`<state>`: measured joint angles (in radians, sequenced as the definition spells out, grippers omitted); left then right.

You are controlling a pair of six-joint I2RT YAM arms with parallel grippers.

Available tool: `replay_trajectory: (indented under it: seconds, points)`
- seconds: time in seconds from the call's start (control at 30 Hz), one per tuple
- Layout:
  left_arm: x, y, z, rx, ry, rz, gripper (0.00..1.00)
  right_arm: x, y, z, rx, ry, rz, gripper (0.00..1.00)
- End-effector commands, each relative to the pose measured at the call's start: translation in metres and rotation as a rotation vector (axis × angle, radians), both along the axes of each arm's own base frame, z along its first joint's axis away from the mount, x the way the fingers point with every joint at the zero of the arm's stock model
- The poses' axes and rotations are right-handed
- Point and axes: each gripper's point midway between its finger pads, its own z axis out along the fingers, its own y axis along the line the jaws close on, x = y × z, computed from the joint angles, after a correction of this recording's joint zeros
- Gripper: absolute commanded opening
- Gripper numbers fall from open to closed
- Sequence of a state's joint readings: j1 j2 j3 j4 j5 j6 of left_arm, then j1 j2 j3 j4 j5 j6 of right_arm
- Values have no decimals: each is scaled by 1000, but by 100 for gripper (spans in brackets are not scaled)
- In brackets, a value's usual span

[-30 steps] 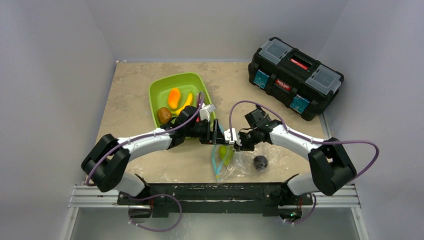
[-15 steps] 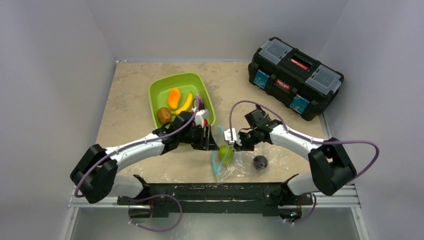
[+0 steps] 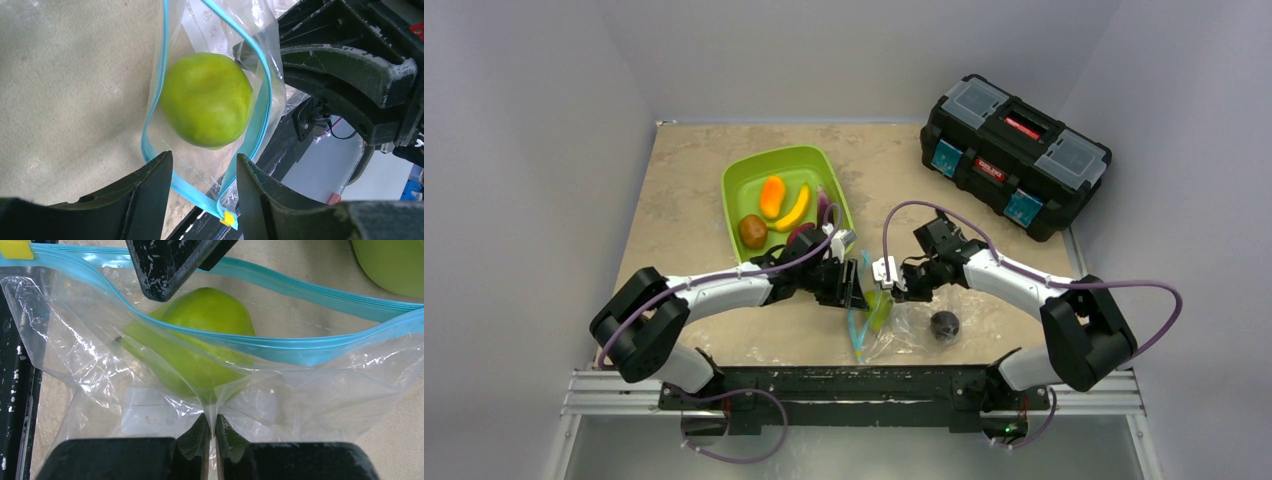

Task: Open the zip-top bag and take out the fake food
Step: Pick up the fake fruit from the zipper food storage bag.

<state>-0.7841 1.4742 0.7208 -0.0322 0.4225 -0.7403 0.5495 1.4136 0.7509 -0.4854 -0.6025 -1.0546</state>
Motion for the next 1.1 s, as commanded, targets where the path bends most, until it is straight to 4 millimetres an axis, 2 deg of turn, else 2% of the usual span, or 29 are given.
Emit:
replay_trajectory:
  seconds: [0.0, 0.33, 0.77, 1.07]
  points:
    - [13, -20, 21, -55, -55, -14, 49, -3, 7, 6, 38, 14, 14, 6]
    - [8, -27, 9, -19, -9, -34, 57, -3, 9, 7, 45, 20, 18, 5]
    - [8, -45, 12, -56, -15, -57, 67, -6, 11, 10, 60, 27, 25, 5]
    - [10, -50, 7, -70, 4, -37, 74, -9, 18, 17, 106, 64, 26, 3]
